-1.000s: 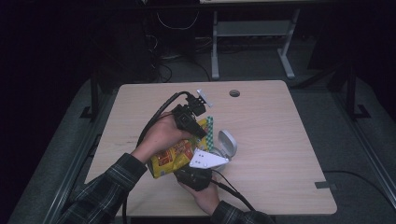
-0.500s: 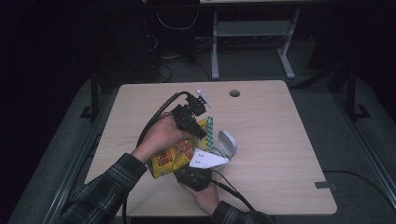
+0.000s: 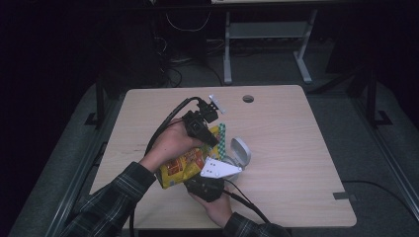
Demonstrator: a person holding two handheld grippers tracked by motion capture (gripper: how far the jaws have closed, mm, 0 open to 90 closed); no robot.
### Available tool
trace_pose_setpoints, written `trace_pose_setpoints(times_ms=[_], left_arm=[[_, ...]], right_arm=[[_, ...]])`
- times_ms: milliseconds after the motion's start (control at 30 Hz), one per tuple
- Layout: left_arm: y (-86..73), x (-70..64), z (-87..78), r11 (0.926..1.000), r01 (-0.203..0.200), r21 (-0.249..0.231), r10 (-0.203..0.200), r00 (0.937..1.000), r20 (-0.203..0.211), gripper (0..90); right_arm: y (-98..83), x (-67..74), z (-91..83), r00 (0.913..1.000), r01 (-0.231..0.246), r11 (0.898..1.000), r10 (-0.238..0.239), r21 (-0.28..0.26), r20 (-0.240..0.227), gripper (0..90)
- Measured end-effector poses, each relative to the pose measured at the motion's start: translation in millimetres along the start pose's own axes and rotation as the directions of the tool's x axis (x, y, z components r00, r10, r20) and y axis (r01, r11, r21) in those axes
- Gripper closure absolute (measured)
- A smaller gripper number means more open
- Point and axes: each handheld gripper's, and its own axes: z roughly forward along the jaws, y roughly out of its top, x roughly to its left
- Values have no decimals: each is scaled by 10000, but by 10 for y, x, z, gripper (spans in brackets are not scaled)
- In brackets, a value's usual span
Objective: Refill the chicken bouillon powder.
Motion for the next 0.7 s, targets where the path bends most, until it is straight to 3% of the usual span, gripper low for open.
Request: trace_pose_setpoints(times_ms=[700], left_arm=[[20, 0, 6, 9999, -3, 158, 3, 10000, -9, 896]], right_arm=[[3, -6, -1, 10000, -38, 10000, 38, -55, -47, 899]])
